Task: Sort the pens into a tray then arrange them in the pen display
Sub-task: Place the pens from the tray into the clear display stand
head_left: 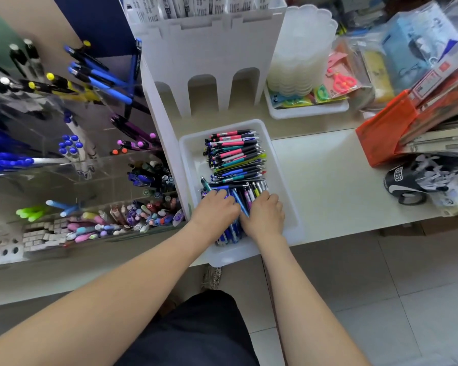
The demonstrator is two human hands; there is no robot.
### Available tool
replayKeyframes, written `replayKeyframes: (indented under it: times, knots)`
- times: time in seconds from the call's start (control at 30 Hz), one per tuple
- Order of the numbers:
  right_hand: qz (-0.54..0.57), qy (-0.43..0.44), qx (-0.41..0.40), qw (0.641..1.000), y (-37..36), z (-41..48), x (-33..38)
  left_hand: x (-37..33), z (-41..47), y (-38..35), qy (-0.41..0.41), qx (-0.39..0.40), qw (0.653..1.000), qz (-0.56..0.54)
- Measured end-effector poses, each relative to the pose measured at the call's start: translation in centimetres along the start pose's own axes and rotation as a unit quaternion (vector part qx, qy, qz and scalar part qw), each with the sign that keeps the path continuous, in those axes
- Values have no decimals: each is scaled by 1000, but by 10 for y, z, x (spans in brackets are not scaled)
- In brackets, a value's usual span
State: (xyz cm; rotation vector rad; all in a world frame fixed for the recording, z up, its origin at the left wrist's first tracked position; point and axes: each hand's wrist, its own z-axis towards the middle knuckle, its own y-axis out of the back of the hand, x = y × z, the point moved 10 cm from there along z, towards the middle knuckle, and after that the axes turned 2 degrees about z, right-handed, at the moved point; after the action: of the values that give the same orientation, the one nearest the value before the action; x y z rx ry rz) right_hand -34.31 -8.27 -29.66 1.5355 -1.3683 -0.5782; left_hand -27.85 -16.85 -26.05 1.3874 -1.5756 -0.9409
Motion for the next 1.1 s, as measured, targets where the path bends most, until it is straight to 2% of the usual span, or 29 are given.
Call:
replayKeyframes:
  times: [0.13,0.23,0.37,0.5,0.67,0.83,0.9,0.97,1.0,1.07,1.1]
  knots:
    - [-18,23,23,999,-7,4,2,-18,-11,-6,-74,5,994,-80]
    - [-30,31,32,999,-3,2,10,-21,-21,-7,-105,-32,988,-110]
    - [7,6,41,999,1,0,13,0,-26,-6,-9,-35,992,-123]
    - [58,-37,63,996,3,-2,8,9,-32,-11,47,6,981,-187]
    - [89,-56,112,988,26,-9,0,22,-37,-10,125,16,926,-356]
    - [135,-83,195,968,52,-29,-12,31,-46,7,172,19,869,-463]
    - [167,-73,188,965,65,-36,-9,37,-50,16,196,13,840,-506]
    - [217,-23,160,963,77,-42,7,41,-54,24,216,2,791,-573]
    - [242,12,143,960,84,-46,19,42,-56,28,223,-2,747,-626]
    - [289,75,118,947,96,-60,47,39,-58,36,227,15,629,-744]
    - [303,105,107,941,102,-69,61,37,-60,44,215,18,580,-785]
